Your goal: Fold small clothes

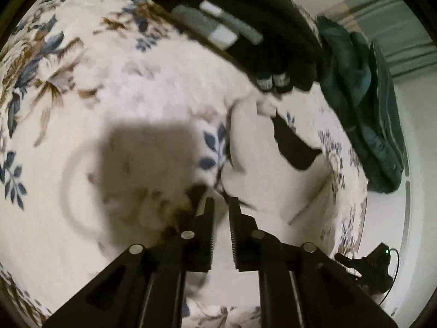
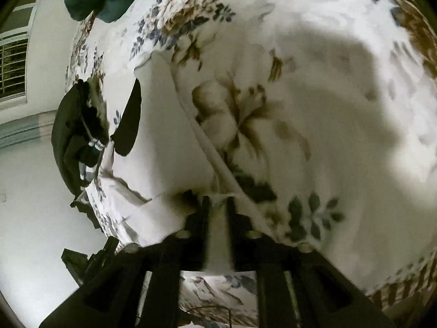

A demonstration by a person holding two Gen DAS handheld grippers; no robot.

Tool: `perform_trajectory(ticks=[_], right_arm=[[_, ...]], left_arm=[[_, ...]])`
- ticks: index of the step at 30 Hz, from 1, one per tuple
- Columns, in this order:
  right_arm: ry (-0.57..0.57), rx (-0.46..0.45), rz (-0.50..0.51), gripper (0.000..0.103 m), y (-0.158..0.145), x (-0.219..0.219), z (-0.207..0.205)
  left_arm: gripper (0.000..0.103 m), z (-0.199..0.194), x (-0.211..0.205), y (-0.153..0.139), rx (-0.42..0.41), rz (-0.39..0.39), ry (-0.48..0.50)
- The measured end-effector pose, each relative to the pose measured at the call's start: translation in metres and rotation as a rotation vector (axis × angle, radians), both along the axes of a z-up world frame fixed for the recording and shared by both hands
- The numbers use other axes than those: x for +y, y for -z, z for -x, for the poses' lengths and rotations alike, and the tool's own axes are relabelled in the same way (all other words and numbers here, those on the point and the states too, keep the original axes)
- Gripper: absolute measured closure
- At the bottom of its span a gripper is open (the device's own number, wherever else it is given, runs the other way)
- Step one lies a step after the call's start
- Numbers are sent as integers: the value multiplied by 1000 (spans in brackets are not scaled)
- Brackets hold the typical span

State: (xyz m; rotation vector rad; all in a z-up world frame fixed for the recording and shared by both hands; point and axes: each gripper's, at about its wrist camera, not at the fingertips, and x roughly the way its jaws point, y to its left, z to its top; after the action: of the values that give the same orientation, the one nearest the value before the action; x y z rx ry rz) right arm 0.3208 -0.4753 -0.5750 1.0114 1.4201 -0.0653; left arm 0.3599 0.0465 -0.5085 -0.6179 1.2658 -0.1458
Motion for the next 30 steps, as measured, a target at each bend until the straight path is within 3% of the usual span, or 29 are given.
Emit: perform_trajectory(ticks=[1,3,10,12,13,14,15,16,22,24,26,27,29,30], right_arm=[[-16,-14,26,45,-2,-3,0],[-56,-29,70,40,-6,-3,3],[-156,31,73,40,38,11,2],[-160,26,51,42,48,18,-4],[-159,5,48,60,49,21,-6],[-168,-3,69,88,48,24,-10],[-175,-7,100,97,45,26,-12],[-180,-25,123,98,40,28,-14],[-168,-113,247,100,4,28,-30],[-180,-66,277,100,12,28,-38],[-183,-5,237,95,26,27,-41],[-177,32,219,91,31,24,-38],[-154,48,196,66,30,18,-26],[-134,43,181,59,27,14,-16]], left_arm=[[74,4,4,-2,-9,-11,-2],[40,13,8,1,-11,-32,-5],[39,10,-23,44,54,6,108],[47,6,-36,52,47,15,137],[62,5,-40,53,40,16,144],[100,4,-44,56,46,21,154],[99,4,-44,56,43,15,154],[99,6,-42,53,29,8,150],[98,-4,-21,36,1,29,126],[93,-16,-20,49,60,63,131],[91,-16,-17,52,91,77,123],[82,-9,-12,49,85,59,109],[66,4,-3,46,82,55,87],[56,17,4,44,84,65,58]])
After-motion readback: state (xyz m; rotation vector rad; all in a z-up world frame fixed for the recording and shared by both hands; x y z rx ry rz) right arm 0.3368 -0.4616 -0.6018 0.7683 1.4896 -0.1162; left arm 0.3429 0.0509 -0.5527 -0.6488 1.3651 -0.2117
